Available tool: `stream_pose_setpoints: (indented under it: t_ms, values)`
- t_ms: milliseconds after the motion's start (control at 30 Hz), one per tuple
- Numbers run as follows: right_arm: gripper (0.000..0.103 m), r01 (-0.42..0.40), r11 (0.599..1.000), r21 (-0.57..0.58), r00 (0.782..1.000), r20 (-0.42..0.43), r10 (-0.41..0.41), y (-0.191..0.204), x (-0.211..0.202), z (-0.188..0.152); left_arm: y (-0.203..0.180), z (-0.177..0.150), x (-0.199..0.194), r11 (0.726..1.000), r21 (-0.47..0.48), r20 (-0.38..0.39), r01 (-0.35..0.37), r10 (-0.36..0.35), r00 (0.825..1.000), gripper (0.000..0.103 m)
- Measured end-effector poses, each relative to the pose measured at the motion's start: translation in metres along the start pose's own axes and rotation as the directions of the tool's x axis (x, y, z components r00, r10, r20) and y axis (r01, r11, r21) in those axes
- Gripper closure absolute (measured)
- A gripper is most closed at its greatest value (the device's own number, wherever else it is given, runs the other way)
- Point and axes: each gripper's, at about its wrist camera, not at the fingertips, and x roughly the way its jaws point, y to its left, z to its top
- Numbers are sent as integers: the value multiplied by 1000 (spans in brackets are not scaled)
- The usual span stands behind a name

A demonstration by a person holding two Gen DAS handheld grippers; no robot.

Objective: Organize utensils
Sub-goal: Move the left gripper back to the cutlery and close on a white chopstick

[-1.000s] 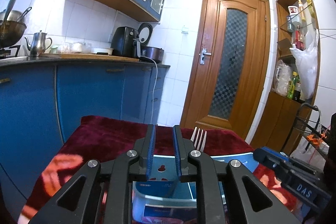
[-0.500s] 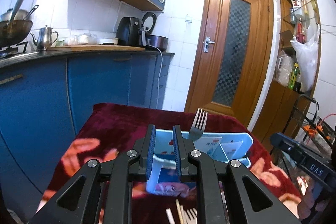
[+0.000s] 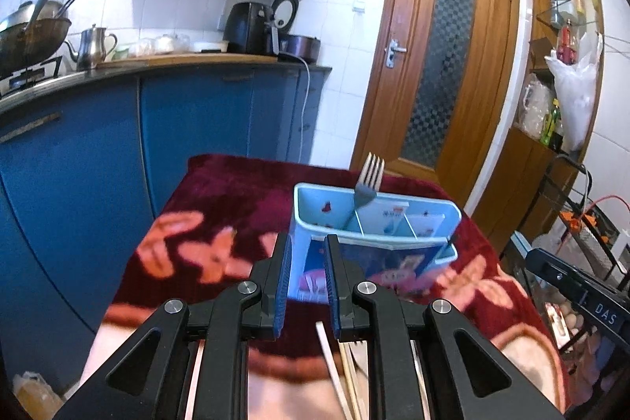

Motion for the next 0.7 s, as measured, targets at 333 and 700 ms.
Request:
stream_pose_setpoints:
  t_ms: [333,700]
  values:
    - [82,31,997,66,997,-78,-26,-14,-6,-28,-9,-23,-7,999,26,-88,20,-18,996,86]
    - [79,39,994,101,992,-125,-26,-25,-11,-52,-11,-49,3,999,32,-192,15,-9,981,86]
